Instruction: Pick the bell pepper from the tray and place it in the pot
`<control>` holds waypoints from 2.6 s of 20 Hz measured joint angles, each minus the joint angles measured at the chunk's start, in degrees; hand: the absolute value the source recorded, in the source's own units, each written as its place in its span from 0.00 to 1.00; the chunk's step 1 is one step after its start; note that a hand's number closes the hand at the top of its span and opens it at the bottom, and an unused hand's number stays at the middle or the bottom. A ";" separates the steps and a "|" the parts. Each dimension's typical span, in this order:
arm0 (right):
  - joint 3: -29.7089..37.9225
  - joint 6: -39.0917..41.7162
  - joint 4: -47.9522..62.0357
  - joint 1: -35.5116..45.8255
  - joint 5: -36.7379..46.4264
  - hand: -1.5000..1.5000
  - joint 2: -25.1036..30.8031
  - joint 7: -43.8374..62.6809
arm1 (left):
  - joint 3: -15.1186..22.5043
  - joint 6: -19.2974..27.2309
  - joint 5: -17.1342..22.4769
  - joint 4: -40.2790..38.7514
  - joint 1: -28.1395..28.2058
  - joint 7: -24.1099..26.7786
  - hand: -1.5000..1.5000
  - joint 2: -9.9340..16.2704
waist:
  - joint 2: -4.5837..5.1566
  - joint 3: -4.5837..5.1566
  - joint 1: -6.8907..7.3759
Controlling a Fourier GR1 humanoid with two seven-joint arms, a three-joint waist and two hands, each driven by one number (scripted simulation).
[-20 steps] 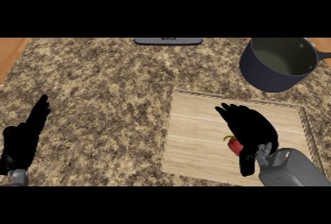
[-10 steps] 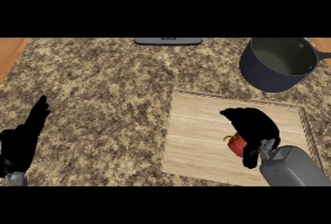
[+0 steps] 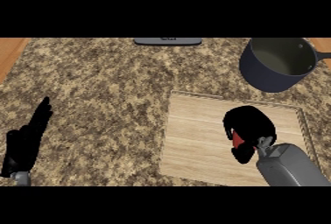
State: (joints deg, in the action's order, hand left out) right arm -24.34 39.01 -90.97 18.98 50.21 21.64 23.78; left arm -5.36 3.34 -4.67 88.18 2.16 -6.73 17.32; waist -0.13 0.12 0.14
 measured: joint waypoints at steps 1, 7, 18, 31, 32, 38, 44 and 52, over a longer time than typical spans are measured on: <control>0.14 0.39 -0.70 -0.30 0.36 1.00 -0.82 0.28 | -0.16 -0.10 -0.20 0.54 0.05 -0.33 0.50 -0.13 | 0.02 -0.03 -0.02; 2.54 -2.03 -2.08 -3.97 -0.16 1.00 3.29 -10.36 | -1.21 -1.26 -0.36 1.93 0.32 -1.51 0.50 -0.19 | -0.01 -0.05 -0.08; 13.22 -13.88 -8.18 -10.09 -3.29 1.00 13.27 -30.76 | -2.39 -1.83 -0.51 1.33 0.00 -1.50 0.50 -0.35 | -0.03 -0.15 -0.61; 34.40 -18.94 -19.10 -6.40 -15.83 1.00 10.20 -25.97 | -2.85 -2.46 -1.04 1.22 0.27 -1.11 0.50 -0.58 | -0.02 -0.11 -0.47; 35.81 -18.06 -18.45 -4.72 -17.39 1.00 10.27 -24.94 | -2.87 -2.56 -1.09 1.14 0.05 -1.01 0.50 -0.64 | 0.01 -0.11 -0.35; 41.59 -17.91 -8.21 4.04 -22.12 1.00 11.41 -26.18 | -2.85 -2.92 -1.44 0.63 -1.24 -1.32 0.50 -1.24 | 0.16 -0.11 0.23; 42.31 -20.95 8.61 13.01 -21.04 1.00 13.20 -32.44 | -3.08 -3.44 -1.93 0.57 -1.11 -0.49 0.50 -1.63 | 0.29 -0.12 0.68; 40.03 -28.13 35.41 27.28 -14.88 1.00 15.17 -42.80 | -2.81 -3.42 -2.78 -1.08 -2.57 0.37 0.50 -2.47 | 0.66 -0.14 1.65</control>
State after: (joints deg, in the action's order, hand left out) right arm 15.69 10.87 -55.57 46.25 35.32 36.82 -19.02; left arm -8.17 -0.08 -7.45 87.10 -0.41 -6.36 14.85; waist 0.52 -0.02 1.79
